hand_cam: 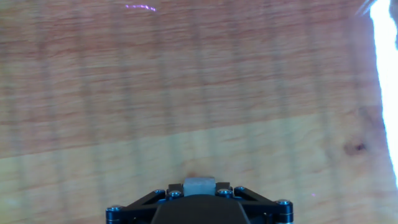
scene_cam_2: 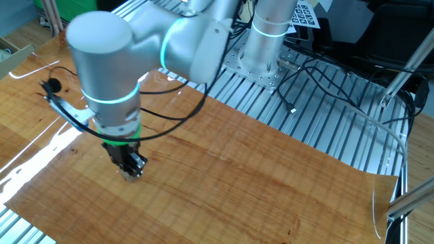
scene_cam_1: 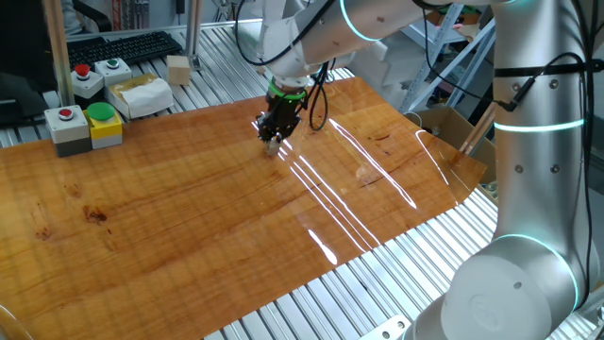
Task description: Hold a small block with the gripper and sweep it from left to right on the table
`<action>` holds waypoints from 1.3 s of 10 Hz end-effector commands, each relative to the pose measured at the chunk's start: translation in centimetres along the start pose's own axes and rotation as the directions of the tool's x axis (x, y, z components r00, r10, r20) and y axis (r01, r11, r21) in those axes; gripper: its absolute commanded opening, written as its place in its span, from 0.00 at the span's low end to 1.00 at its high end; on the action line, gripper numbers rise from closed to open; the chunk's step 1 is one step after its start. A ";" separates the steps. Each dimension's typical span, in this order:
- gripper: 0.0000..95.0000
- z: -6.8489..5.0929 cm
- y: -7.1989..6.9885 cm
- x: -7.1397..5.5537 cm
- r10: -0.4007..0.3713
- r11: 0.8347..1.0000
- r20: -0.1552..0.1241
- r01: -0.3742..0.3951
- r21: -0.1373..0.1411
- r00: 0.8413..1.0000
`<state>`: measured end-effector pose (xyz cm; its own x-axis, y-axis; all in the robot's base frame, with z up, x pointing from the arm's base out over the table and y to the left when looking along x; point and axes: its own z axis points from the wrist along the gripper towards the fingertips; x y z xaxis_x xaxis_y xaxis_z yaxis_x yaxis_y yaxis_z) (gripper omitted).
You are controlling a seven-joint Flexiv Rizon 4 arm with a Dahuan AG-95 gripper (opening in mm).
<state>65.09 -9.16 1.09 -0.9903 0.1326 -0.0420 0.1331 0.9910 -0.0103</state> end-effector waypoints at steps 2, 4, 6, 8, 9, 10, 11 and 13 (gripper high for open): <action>0.00 -0.2 2.0 0.8 0.018 1.000 -0.001 -0.018 0.008 1.000; 0.00 0.2 3.6 1.3 0.043 0.999 -0.001 -0.043 0.001 0.999; 0.00 -0.1 4.7 1.7 0.053 0.999 -0.004 -0.053 0.002 0.999; 0.00 -0.3 6.0 2.0 0.072 0.997 -0.008 -0.073 -0.004 0.997; 0.00 0.4 6.6 2.3 0.083 0.997 -0.004 -0.083 -0.005 0.997; 0.00 0.8 7.3 2.6 0.091 0.996 0.000 -0.091 0.000 0.996; 0.00 0.5 7.6 2.8 0.090 0.996 0.002 -0.090 0.016 0.996; 0.00 0.0 8.0 2.6 0.098 0.995 -0.006 -0.098 -0.012 0.995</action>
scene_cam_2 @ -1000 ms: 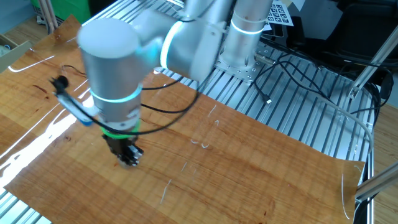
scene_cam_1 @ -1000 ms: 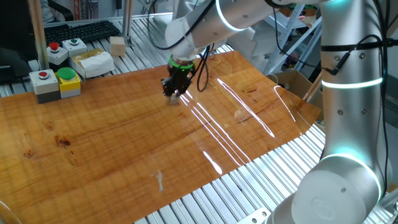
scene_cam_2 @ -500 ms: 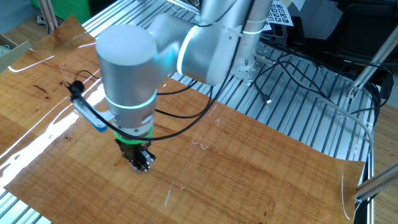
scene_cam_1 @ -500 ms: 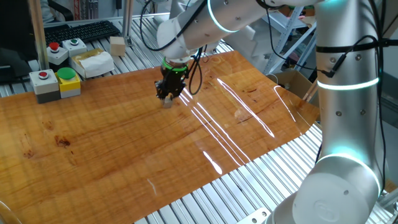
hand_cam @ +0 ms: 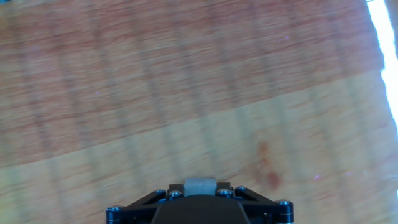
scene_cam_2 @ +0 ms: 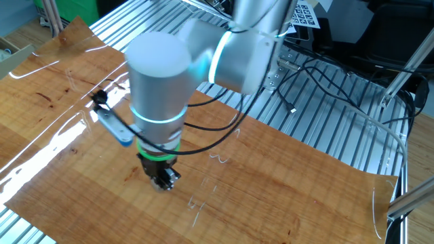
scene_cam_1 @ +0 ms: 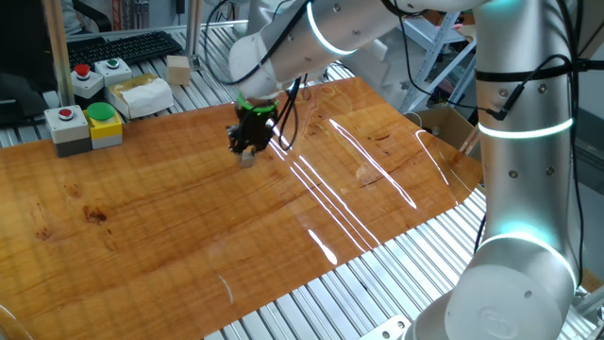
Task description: Hold a small block with the gripper and sweep it from left to right on the table
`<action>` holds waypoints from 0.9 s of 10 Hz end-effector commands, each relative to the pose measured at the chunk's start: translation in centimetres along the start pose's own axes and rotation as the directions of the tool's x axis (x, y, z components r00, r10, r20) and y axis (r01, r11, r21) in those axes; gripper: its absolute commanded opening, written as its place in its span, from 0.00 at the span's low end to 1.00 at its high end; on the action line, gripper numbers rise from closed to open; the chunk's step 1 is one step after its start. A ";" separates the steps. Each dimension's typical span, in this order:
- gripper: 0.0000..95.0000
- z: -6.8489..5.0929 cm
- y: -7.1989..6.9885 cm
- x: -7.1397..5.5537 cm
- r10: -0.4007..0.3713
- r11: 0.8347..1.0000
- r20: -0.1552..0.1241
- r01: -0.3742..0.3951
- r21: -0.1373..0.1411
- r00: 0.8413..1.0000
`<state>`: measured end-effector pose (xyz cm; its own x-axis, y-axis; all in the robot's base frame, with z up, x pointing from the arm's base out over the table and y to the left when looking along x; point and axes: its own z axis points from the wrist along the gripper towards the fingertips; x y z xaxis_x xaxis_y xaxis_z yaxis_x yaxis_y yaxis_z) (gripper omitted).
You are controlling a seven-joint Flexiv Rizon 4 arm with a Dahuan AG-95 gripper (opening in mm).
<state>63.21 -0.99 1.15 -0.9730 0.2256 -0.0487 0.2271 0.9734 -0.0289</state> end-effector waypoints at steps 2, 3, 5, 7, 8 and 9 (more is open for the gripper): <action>0.00 0.4 0.9 0.2 -0.003 1.000 -0.012 0.003 -0.023 1.000; 0.00 0.1 1.2 0.3 -0.007 1.000 -0.013 0.007 -0.026 1.000; 0.20 -0.4 1.6 0.6 -0.014 1.000 -0.011 0.014 -0.021 1.000; 0.60 0.1 1.9 0.8 0.000 1.000 -0.010 0.000 -0.015 1.000; 0.80 0.2 2.1 1.0 0.008 1.000 -0.007 -0.008 -0.010 1.000; 0.80 0.2 2.1 1.0 0.013 1.000 -0.007 -0.013 -0.010 1.000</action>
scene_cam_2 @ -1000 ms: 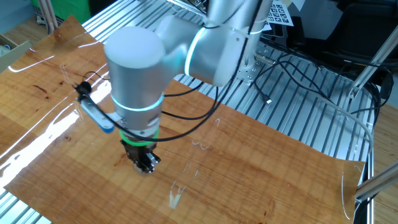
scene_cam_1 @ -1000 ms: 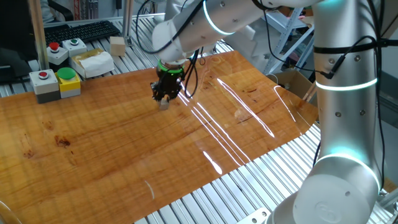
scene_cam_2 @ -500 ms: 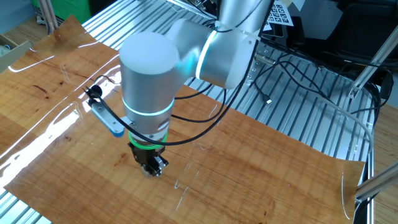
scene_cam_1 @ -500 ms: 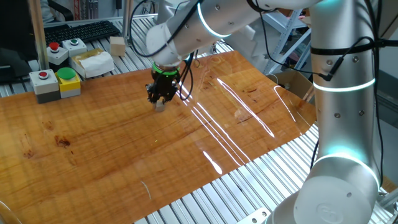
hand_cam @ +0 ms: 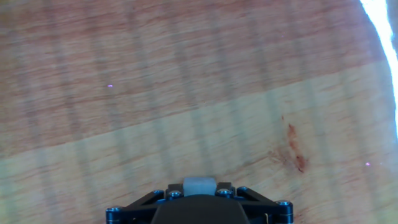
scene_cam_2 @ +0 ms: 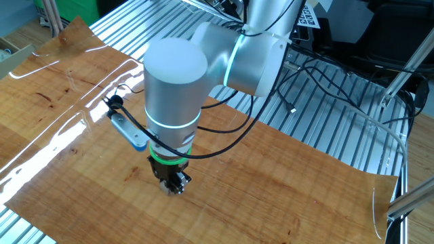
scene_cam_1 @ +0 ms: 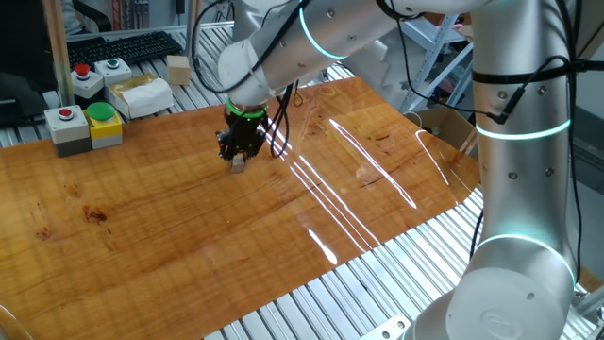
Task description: Hold a small block with the gripper and sweep it from left to right on the table
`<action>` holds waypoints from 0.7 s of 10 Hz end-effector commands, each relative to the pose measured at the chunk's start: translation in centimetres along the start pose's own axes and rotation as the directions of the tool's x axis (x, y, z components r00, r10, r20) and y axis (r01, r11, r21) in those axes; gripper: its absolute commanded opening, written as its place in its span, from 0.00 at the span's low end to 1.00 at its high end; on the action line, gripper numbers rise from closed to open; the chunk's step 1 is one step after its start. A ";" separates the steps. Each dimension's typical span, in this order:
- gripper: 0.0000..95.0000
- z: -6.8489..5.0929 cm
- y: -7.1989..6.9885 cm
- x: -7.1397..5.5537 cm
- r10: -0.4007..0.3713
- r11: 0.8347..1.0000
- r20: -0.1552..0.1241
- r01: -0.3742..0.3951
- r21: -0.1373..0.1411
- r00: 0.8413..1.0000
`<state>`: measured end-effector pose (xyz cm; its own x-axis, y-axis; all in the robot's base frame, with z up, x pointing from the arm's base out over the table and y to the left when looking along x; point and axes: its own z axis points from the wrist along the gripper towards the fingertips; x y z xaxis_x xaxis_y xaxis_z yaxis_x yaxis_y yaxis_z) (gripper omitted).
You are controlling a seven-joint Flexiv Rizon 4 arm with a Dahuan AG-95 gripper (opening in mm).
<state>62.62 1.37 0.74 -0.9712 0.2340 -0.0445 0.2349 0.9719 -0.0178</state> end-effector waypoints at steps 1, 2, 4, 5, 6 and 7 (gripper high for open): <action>1.00 -0.1 -0.1 -0.1 0.007 1.000 -0.003 -0.007 0.001 1.000; 1.00 -0.2 0.0 -0.1 0.002 1.000 -0.007 -0.002 0.002 1.000; 1.00 -0.8 -0.1 0.0 -0.007 1.000 -0.021 0.007 0.000 1.000; 1.00 -1.4 -0.1 0.1 -0.012 1.000 -0.031 0.012 -0.001 0.999; 1.00 -1.9 -0.1 0.3 -0.014 1.000 -0.040 0.014 -0.002 0.999; 1.00 -3.1 -0.3 0.7 -0.021 1.000 -0.048 0.021 -0.002 0.999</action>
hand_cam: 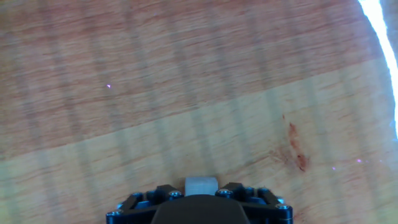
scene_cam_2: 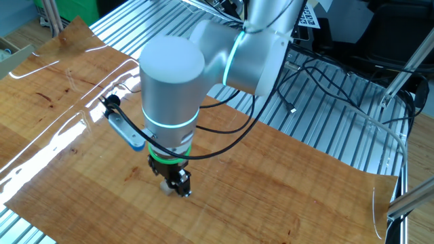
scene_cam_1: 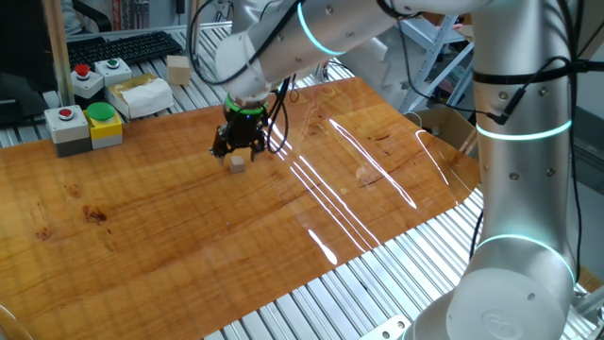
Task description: Hold a small block with the gripper and sweep it from left to right on the table
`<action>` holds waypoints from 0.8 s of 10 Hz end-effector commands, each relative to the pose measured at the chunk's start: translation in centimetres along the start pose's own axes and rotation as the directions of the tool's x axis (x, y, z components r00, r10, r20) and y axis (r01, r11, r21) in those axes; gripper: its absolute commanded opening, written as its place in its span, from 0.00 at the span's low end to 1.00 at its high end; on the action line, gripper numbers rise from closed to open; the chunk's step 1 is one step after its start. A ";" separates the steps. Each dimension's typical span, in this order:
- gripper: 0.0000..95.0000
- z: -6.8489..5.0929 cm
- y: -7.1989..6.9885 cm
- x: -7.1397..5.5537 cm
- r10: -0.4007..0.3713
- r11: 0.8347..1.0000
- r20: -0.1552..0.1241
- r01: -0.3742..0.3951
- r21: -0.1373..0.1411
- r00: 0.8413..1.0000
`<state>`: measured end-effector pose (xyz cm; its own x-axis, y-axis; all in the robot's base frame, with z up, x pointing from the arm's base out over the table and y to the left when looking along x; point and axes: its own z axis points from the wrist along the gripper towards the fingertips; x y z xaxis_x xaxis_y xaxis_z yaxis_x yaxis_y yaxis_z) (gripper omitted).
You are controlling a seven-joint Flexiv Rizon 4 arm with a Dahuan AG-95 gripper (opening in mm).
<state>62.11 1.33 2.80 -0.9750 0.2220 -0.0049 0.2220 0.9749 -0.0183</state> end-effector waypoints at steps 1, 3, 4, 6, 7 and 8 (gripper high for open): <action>0.80 -1.4 -0.2 0.6 -0.008 1.000 -0.009 0.008 -0.002 1.000; 0.40 -3.1 -1.2 2.9 -0.050 0.999 -0.023 0.050 0.002 0.999; 0.20 -3.5 -1.9 4.1 -0.064 0.998 -0.023 0.064 0.009 0.998; 0.00 -3.8 -3.5 6.1 -0.106 0.994 -0.027 0.106 0.008 0.994; 0.00 -3.7 -4.4 7.0 -0.118 0.993 -0.021 0.118 0.006 0.993; 0.00 -3.6 -5.1 7.4 -0.128 0.992 -0.020 0.128 0.008 0.992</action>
<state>53.52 -2.21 6.32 -0.9953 0.0956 0.0167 0.0951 0.9950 -0.0293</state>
